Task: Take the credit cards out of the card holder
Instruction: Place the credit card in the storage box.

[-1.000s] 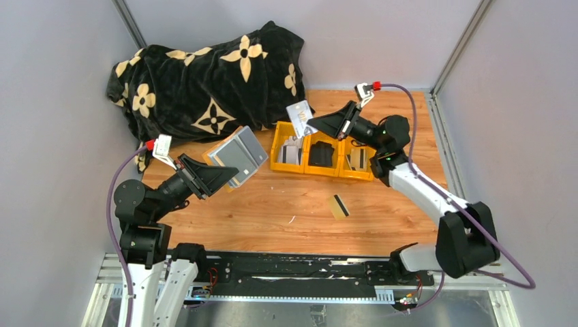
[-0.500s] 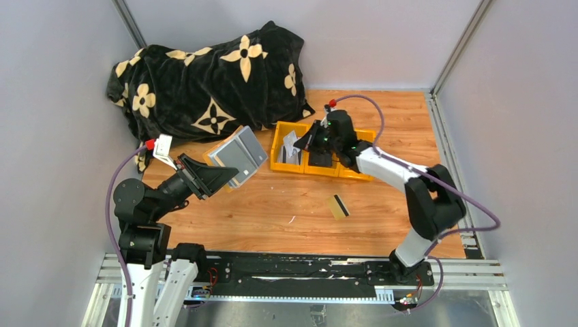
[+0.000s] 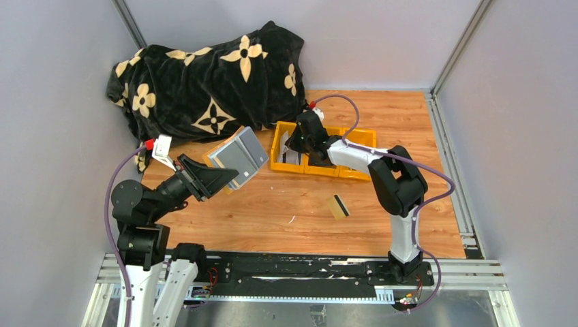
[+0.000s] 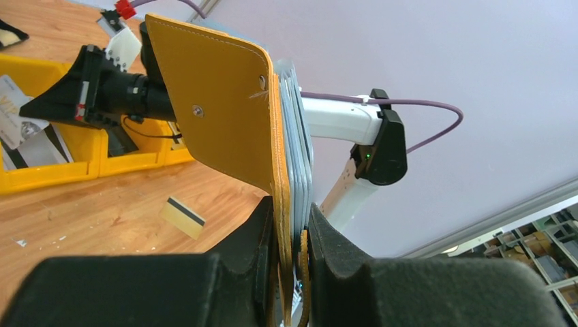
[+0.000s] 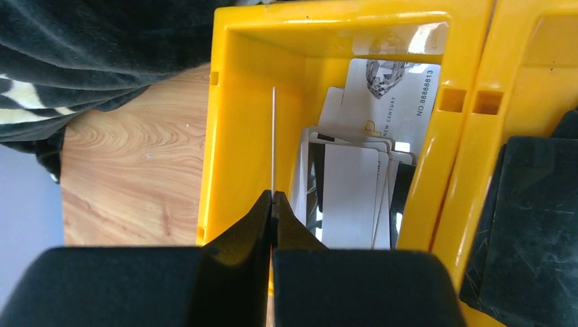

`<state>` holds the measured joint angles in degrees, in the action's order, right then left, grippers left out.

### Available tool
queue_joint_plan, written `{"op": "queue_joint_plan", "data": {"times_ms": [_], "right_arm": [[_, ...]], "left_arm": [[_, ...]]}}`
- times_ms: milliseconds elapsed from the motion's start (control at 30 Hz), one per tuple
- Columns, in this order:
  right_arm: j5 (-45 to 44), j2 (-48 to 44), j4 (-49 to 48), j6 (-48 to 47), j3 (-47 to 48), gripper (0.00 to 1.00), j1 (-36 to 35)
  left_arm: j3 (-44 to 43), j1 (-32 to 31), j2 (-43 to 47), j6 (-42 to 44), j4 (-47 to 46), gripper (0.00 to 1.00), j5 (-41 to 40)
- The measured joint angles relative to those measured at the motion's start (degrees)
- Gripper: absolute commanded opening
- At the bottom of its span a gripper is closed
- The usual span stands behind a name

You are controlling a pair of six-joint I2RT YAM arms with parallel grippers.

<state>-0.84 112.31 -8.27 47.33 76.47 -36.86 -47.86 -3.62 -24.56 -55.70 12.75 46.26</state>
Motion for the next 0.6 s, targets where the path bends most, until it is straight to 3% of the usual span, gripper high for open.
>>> {"op": "queue_joint_plan", "data": {"times_ms": [167,400,467,600], "right_arm": [[-2.80,1.60,1.20,0.76,1.49,0.33,-1.42],[-6.12,-2.14,2.47,0.74,-0.35,0.49,-3.02],[-6.36,-5.33,2.82,-0.07,-1.22,0.63,-3.15],[-3.02,-14.67,-0.76,-2.78,-4.70,0.74,-2.75]], "left_arm": [[-0.68,0.00,0.13,0.07,0.24,0.00,0.52],[-0.70,0.00,0.13,0.09,0.24,0.00,1.51],[-0.81,0.00,0.13,0.24,0.24,0.00,2.05],[-0.96,0.00,0.13,0.46,-0.68,0.00,5.07]]}}
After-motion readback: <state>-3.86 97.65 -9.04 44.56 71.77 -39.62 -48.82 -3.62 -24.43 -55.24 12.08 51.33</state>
